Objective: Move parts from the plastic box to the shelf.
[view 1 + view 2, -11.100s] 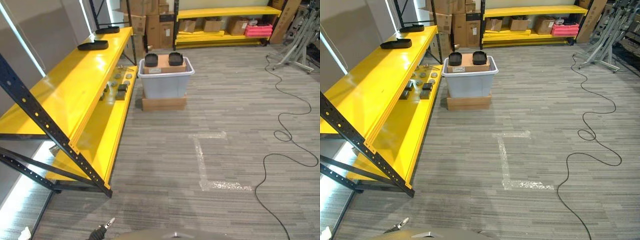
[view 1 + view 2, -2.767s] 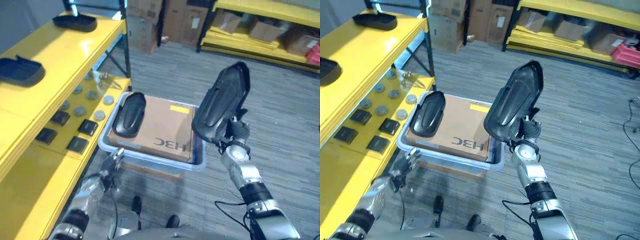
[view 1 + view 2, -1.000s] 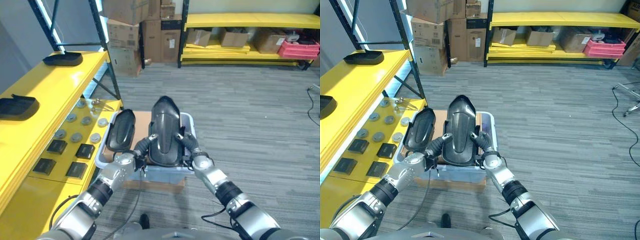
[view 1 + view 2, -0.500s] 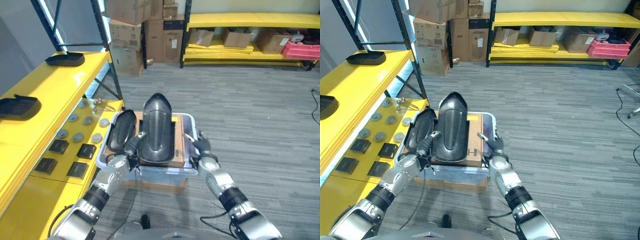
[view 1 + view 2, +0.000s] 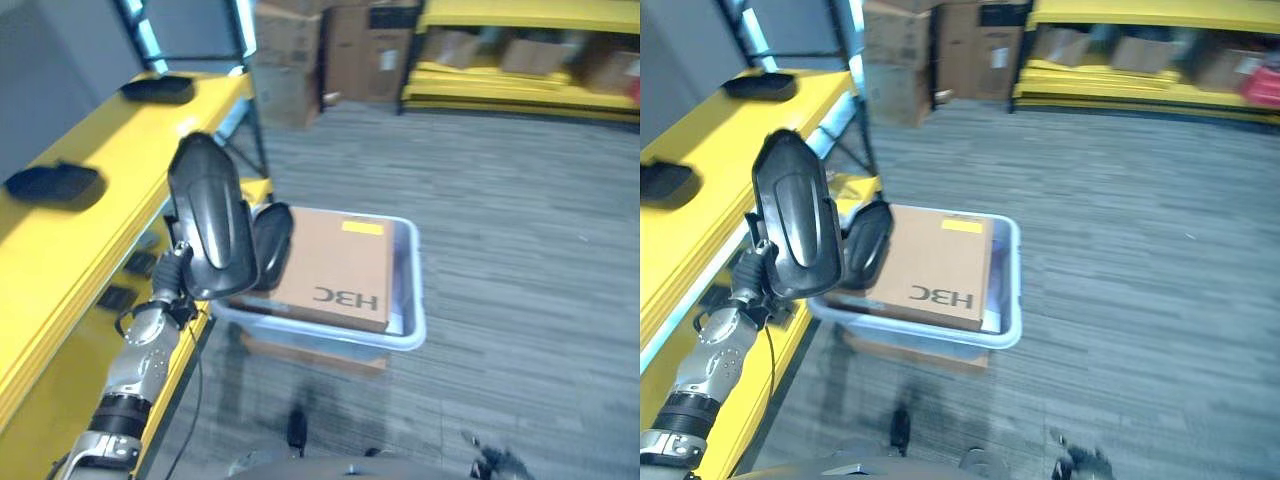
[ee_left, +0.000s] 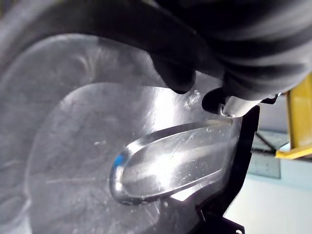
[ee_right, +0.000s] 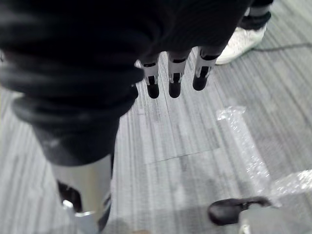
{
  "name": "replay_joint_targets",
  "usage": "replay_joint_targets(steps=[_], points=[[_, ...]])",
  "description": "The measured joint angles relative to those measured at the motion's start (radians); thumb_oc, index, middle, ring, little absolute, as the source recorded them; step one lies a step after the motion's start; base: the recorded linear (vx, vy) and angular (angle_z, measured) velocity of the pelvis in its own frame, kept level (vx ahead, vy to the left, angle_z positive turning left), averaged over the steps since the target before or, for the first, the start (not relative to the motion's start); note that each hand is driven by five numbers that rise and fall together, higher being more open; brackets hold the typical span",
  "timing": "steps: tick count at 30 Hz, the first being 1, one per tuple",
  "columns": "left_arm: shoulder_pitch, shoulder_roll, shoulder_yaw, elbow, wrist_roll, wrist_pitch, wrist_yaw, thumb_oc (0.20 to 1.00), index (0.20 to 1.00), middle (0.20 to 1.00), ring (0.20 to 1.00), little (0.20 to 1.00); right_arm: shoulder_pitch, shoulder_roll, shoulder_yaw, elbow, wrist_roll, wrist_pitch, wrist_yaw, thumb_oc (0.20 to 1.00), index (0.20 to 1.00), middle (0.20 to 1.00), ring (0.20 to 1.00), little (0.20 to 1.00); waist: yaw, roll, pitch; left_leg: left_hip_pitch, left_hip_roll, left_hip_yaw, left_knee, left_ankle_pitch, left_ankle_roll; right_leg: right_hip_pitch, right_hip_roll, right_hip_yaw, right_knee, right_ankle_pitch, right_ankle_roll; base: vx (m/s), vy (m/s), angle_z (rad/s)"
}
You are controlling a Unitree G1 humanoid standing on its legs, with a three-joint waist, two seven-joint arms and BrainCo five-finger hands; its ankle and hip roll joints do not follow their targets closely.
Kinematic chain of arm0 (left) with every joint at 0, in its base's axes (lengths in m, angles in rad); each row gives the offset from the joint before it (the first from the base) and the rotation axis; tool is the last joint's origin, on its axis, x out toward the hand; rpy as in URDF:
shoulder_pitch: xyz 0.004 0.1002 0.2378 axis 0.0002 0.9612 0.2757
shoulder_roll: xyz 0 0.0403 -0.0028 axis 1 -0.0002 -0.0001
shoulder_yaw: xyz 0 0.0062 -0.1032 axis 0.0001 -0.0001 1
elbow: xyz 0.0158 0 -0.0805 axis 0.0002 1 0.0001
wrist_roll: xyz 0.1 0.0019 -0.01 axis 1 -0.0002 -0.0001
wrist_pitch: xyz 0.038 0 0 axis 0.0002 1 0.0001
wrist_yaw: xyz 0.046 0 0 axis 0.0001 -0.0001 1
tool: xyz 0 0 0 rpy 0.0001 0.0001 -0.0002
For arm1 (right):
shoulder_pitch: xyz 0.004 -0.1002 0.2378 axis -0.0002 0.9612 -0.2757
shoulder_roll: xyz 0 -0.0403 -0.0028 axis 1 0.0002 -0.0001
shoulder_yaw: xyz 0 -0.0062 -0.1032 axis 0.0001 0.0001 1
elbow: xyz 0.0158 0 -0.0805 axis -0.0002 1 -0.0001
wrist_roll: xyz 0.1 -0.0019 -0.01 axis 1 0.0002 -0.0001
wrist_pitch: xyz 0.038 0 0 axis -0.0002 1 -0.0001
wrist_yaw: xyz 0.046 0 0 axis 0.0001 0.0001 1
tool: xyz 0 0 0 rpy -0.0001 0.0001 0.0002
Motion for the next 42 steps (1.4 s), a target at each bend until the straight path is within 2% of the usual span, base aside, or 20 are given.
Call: replay_joint_targets(steps=[6, 8, 10, 13, 15, 18, 20, 22, 26, 27, 29, 31, 32, 34, 35, 36, 37, 38, 40, 42], points=[[0.158, -0.014, 0.114, -0.141, 0.000, -0.059, 0.058, 0.200, 0.200, 0.200, 0.200, 0.200, -0.018, 0.020, 0.157, 0.017, -0.178, 0.018, 0.055, 1.000, 1.000, 1.000, 1.000, 1.000, 0.115, -0.006, 0.004, -0.063, 0.047, -0.130, 0.002, 0.047, -0.103, -0.001, 0.081, -0.079, -0.005, -0.008, -0.045, -0.12, -0.088, 0.61], [0.209, -0.010, 0.153, -0.145, -0.001, -0.058, 0.057, 0.200, 0.200, 0.200, 0.200, 0.200, -0.019, 0.019, 0.165, 0.018, -0.223, 0.021, 0.073, 1.000, 1.000, 1.000, 1.000, 1.000, 0.158, -0.004, 0.021, -0.093, 0.054, -0.133, 0.022, -0.016, -0.100, -0.003, 0.087, -0.127, 0.028, -0.026, -0.070, -0.05, -0.061, 0.74], [0.222, -0.009, 0.189, -0.142, -0.001, -0.059, 0.054, 0.200, 0.200, 0.200, 0.200, 0.200, -0.020, 0.025, 0.181, 0.017, -0.235, 0.025, 0.084, 1.000, 1.000, 1.000, 1.000, 1.000, 0.180, -0.048, 0.043, -0.118, 0.030, -0.121, 0.059, -0.116, -0.113, -0.001, 0.046, -0.186, 0.023, -0.021, -0.091, -0.03, -0.037, 0.95], [0.228, -0.014, 0.197, -0.136, -0.001, -0.060, -0.005, 0.200, 0.200, 0.200, 0.200, 0.200, 0.029, 0.035, 0.194, -0.002, -0.241, 0.018, 0.085, 1.000, 1.000, 1.000, 1.000, 1.000, 0.162, -0.080, 0.057, -0.150, 0.034, 0.129, 0.115, -0.145, -0.080, 0.039, -0.013, -0.397, 0.017, -0.026, -0.094, 0.03, 0.036, 1.81], [0.233, -0.015, 0.207, -0.132, -0.001, -0.062, -0.014, 0.200, 0.200, 0.200, 0.200, 0.200, 0.041, 0.041, 0.191, -0.023, -0.250, 0.013, 0.085, 1.000, 1.000, 1.000, 1.000, 1.000, 0.182, -0.090, 0.063, -0.145, 0.075, 0.241, 0.114, -0.139, -0.084, 0.034, -0.038, -0.451, 0.024, -0.037, -0.089, 0.05, 0.131, 1.36], [0.204, -0.018, 0.154, -0.086, -0.001, -0.062, -0.035, 0.200, 0.200, 0.200, 0.200, 0.200, 0.038, 0.036, 0.193, -0.074, -0.249, -0.001, 0.059, 1.000, 1.000, 1.000, 1.000, 1.000, 0.103, -0.068, 0.075, -0.142, 0.147, 0.519, 0.133, -0.147, -0.089, 0.075, -0.092, -0.606, 0.050, -0.042, -0.043, 0.17, 0.218, 1.69], [0.206, -0.022, 0.131, -0.084, -0.001, -0.062, -0.042, 0.200, 0.200, 0.200, 0.200, 0.200, 0.020, 0.031, 0.188, -0.099, -0.249, -0.011, 0.044, 1.000, 1.000, 1.000, 1.000, 1.000, 0.105, -0.040, 0.092, -0.103, 0.132, 0.495, 0.112, -0.096, -0.029, 0.050, -0.105, -0.488, 0.116, -0.083, -0.014, 0.20, 0.148, 0.57], [0.213, -0.021, 0.133, -0.076, -0.001, -0.063, -0.040, 0.200, 0.200, 0.200, 0.200, 0.200, -0.013, 0.036, 0.206, -0.100, -0.250, -0.013, 0.045, 1.000, 1.000, 1.000, 1.000, 1.000, 0.133, -0.044, 0.088, -0.089, 0.074, 0.461, 0.145, -0.098, -0.025, 0.041, -0.133, -0.348, 0.153, -0.105, -0.001, 0.28, 0.158, 0.01], [0.205, -0.006, 0.175, -0.080, -0.001, -0.077, -0.046, 0.200, 0.200, 0.200, 0.200, 0.200, -0.045, 0.041, 0.204, -0.094, -0.248, -0.026, 0.051, 1.000, 1.000, 1.000, 1.000, 1.000, 0.175, -0.066, 0.066, -0.078, -0.020, 0.463, 0.201, -0.171, 0.036, 0.082, -0.215, -0.329, 0.166, -0.124, 0.018, 0.38, 0.284, 0.33], [0.175, 0.002, 0.174, -0.058, 0.000, -0.076, -0.054, 0.200, 0.200, 0.200, 0.200, 0.200, -0.047, 0.051, 0.211, -0.111, -0.221, -0.024, 0.051, 1.000, 1.000, 1.000, 1.000, 1.000, 0.176, -0.082, 0.053, -0.076, -0.058, 0.448, 0.216, -0.224, 0.094, 0.090, -0.242, -0.330, 0.262, -0.102, 0.061, 0.27, 0.322, 0.68], [0.143, 0.004, 0.173, -0.031, 0.000, -0.076, -0.055, 0.200, 0.200, 0.200, 0.200, 0.200, -0.064, 0.054, 0.213, -0.138, -0.212, -0.025, 0.051, 1.000, 1.000, 1.000, 1.000, 1.000, 0.158, -0.086, 0.037, -0.062, -0.089, 0.444, 0.216, -0.238, 0.122, -0.040, -0.339, -0.243, 0.564, -0.053, 0.108, 0.30, 0.312, 0.61], [0.122, 0.004, 0.163, -0.034, 0.001, -0.078, -0.045, 0.200, 0.200, 0.200, 0.200, 0.200, -0.043, 0.070, 0.184, -0.170, -0.212, -0.035, 0.066, 1.000, 1.000, 1.000, 1.000, 1.000, 0.116, -0.105, 0.041, -0.061, -0.148, 0.391, 0.237, -0.204, 0.208, -0.246, -0.347, -0.014, 0.971, 0.112, 0.193, 0.17, 0.044, 0.74], [0.120, 0.022, 0.126, -0.034, 0.000, -0.084, -0.026, 0.200, 0.200, 0.200, 0.200, 0.200, -0.037, 0.070, 0.182, -0.180, -0.211, -0.024, 0.066, 1.000, 1.000, 1.000, 1.000, 1.000, 0.061, -0.108, 0.038, -0.065, -0.172, 0.349, 0.256, -0.220, 0.210, -0.307, -0.310, 0.049, 1.071, 0.089, 0.156, 0.06, -0.163, 1.29], [0.112, 0.026, 0.049, -0.042, 0.001, -0.080, -0.026, 0.200, 0.200, 0.200, 0.200, 0.200, -0.030, 0.056, 0.181, -0.139, -0.209, -0.022, 0.079, 1.000, 1.000, 1.000, 1.000, 1.000, 0.016, -0.060, 0.043, -0.049, -0.163, 0.301, 0.195, -0.191, 0.141, -0.399, -0.192, 0.045, 0.884, -0.030, 0.099, 0.06, -0.295, 0.89], [0.100, 0.020, 0.030, -0.035, 0.001, -0.079, -0.025, 0.200, 0.200, 0.200, 0.200, 0.200, -0.030, 0.053, 0.174, -0.136, -0.199, -0.028, 0.086, 1.000, 1.000, 1.000, 1.000, 1.000, -0.004, -0.039, 0.051, -0.049, -0.143, 0.305, 0.178, -0.202, 0.050, -0.420, -0.153, 0.026, 0.738, -0.039, 0.043, 0.13, -0.453, 0.65], [0.078, 0.029, 0.018, -0.029, 0.003, -0.075, -0.023, 0.200, 0.200, 0.200, 0.200, 0.200, -0.041, 0.062, 0.183, -0.119, -0.190, -0.036, 0.091, 1.000, 1.000, 1.000, 1.000, 1.000, -0.035, -0.077, 0.075, -0.095, -0.109, 0.368, 0.304, -0.311, -0.084, -0.420, -0.182, 0.026, 0.524, -0.021, 0.041, 0.15, -0.484, 1.41], [0.011, 0.080, -0.030, -0.027, 0.004, -0.067, -0.024, 0.200, 0.200, 0.200, 0.200, 0.200, -0.031, 0.091, 0.148, -0.086, -0.182, -0.057, 0.095, 1.000, 1.000, 1.000, 1.000, 1.000, -0.072, -0.105, 0.080, -0.213, -0.062, 0.227, 0.593, -0.374, 0.127, -0.400, -0.238, 0.089, 0.318, 0.037, 0.138, 0.18, -0.552, 1.54], [-0.025, 0.093, -0.030, -0.029, 0.004, -0.069, -0.021, 0.200, 0.200, 0.200, 0.200, 0.200, -0.033, 0.097, 0.126, -0.043, -0.178, -0.063, 0.100, 1.000, 1.000, 1.000, 1.000, 1.000, -0.061, -0.114, 0.099, -0.241, -0.032, 0.217, 0.663, -0.422, 0.084, -0.393, -0.271, 0.130, 0.177, 0.074, 0.206, 0.18, -0.460, 1.11], [-0.011, 0.070, -0.023, -0.030, 0.003, -0.069, 0.002, 0.200, 0.200, 0.200, 0.200, 0.200, -0.047, 0.104, 0.067, -0.004, -0.183, -0.071, 0.121, 1.000, 1.000, 1.000, 1.000, 1.000, -0.035, -0.134, 0.109, -0.217, -0.039, 0.185, 0.583, -0.387, 0.045, -0.374, -0.253, 0.163, -0.066, 0.137, 0.163, 0.18, -0.395, 0.44], [0.033, 0.062, -0.018, -0.036, 0.001, -0.066, -0.001, 0.200, 0.200, 0.200, 0.200, 0.200, -0.041, 0.098, 0.049, -0.029, -0.183, -0.063, 0.126, 1.000, 1.000, 1.000, 1.000, 1.000, -0.028, -0.146, 0.114, -0.170, -0.048, 0.167, 0.481, -0.346, 0.019, -0.344, -0.228, 0.147, -0.105, 0.208, 0.165, 0.14, -0.246, 0.57]])
